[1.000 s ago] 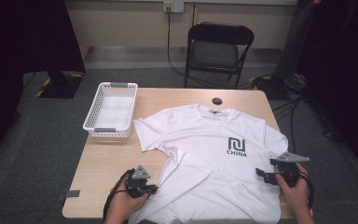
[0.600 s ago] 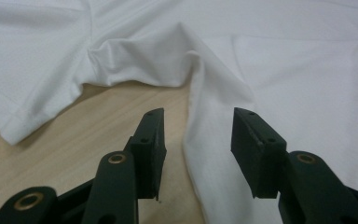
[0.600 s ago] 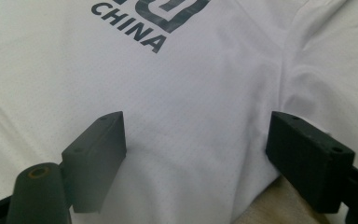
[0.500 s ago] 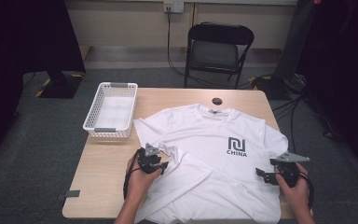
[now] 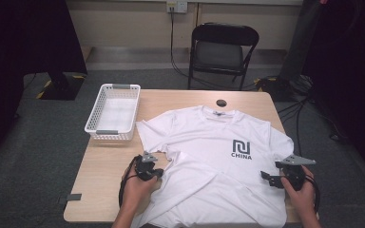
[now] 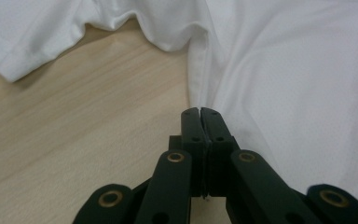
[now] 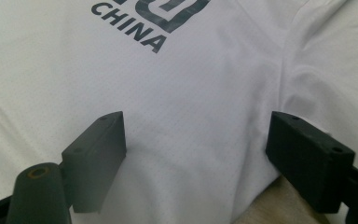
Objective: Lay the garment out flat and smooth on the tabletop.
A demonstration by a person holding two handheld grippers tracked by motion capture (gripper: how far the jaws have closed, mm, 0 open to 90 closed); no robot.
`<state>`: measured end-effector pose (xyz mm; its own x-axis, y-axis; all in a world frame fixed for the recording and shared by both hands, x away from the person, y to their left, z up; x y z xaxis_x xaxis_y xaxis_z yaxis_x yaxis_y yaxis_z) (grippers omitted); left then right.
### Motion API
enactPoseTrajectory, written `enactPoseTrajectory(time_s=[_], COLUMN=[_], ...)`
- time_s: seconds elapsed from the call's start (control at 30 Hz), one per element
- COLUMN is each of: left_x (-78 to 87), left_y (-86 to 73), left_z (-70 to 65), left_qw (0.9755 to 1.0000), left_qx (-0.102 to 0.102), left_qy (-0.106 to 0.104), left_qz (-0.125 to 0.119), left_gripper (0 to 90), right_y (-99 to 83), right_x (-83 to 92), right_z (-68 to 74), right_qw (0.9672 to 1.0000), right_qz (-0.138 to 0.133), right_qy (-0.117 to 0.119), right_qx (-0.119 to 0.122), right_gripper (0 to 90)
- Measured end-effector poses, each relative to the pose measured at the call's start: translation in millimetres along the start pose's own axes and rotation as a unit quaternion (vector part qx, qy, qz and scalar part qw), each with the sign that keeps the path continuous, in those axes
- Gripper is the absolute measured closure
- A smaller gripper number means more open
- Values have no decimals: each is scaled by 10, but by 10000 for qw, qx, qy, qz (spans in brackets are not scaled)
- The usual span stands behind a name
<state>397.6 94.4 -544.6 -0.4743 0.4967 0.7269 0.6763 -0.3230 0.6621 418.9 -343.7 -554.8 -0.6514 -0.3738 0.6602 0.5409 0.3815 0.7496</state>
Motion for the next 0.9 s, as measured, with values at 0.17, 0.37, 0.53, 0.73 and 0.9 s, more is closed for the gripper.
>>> enactPoseTrajectory(time_s=[0.17, 0.37, 0.53, 0.73, 0.9], left_x=[87, 188, 236, 291, 324], left_y=[-89, -205, -268, -327, -370], left_z=[29, 6, -15, -54, -68], left_qw=[10000, 9998, 9996, 9993, 9990], left_qx=[39, 9, -6, -75, -80], left_qy=[-52, -177, -234, -269, -316], left_qz=[50, 116, 159, 251, 304], left_gripper=[894, 893, 893, 893, 893], right_y=[0, 0, 0, 0, 0], right_x=[0, 0, 0, -1, -1], right_z=[0, 0, 0, 1, 2], right_qw=[10000, 10000, 10000, 10000, 10000], right_qz=[-2, 0, 1, 4, 5], right_qy=[0, 1, 3, 21, 24], right_qx=[0, -1, -1, 1, 0], right_gripper=[189, 189, 189, 186, 186])
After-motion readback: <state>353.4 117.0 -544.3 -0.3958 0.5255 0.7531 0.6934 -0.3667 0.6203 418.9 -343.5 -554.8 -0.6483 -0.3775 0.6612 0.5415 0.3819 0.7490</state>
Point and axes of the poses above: each handheld gripper's, and its own axes: x roughly backward along the jaws, y roughly out of its top, z roughly to its left, the point moved 8 cm from there along -x, roughly forward along the jaws, and after that the axes turned 3 degrees about x, right-handed, at the moved point
